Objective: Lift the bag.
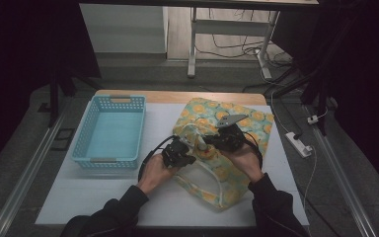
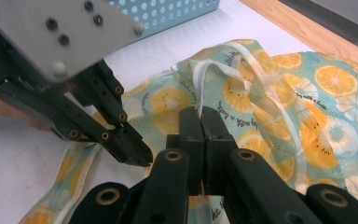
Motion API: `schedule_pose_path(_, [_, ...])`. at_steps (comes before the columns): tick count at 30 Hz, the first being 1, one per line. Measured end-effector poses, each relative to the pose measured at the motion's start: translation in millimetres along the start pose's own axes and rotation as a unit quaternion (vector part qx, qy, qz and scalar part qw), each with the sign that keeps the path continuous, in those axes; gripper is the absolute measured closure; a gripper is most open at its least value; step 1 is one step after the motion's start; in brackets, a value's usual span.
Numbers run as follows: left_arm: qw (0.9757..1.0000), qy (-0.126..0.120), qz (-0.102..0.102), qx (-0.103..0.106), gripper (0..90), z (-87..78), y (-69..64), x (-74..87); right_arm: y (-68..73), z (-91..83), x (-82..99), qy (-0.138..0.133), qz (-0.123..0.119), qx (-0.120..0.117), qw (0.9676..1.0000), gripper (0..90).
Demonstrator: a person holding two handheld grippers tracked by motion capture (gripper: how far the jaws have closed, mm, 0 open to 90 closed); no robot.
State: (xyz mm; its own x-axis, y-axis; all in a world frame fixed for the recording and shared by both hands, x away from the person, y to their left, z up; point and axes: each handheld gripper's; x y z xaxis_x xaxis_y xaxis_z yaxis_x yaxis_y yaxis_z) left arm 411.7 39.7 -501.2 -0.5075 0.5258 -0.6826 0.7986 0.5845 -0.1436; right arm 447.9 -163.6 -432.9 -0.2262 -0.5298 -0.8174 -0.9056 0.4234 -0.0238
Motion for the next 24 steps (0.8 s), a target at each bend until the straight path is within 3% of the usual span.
schedule_pose_path(4, [0.9999, -0.008, -0.012, 0.003, 89.7, -8.5, 0.3, -3.4, 2.2, -0.6, -1.7, -0.002, -0.004, -0.002, 1.0, 89.4])
schedule_pose_path(12, [0.9995, -0.026, -0.015, 0.009, 89.7, -27.8, 0.6, -9.1, 7.0, -1.2, -4.9, -0.007, -0.008, -0.007, 0.9999, 89.5])
schedule_pose_path(24, [0.996, -0.072, -0.035, 0.038, 89.7, -58.4, 7.8, -16.7, 11.7, -13.9, -20.3, -0.027, -0.01, -0.014, 0.9995, 89.7])
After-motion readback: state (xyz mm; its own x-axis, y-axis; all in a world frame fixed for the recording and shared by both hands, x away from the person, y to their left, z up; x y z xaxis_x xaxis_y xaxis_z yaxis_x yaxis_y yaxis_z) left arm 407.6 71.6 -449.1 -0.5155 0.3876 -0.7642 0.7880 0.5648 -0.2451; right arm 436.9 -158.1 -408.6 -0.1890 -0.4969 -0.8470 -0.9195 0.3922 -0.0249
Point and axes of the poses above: each handheld gripper's, and its own axes: z roughly forward along the jaws, x roughly out of its underside, y roughly to its left, and after that the axes turned 5 degrees about -y, right-handed
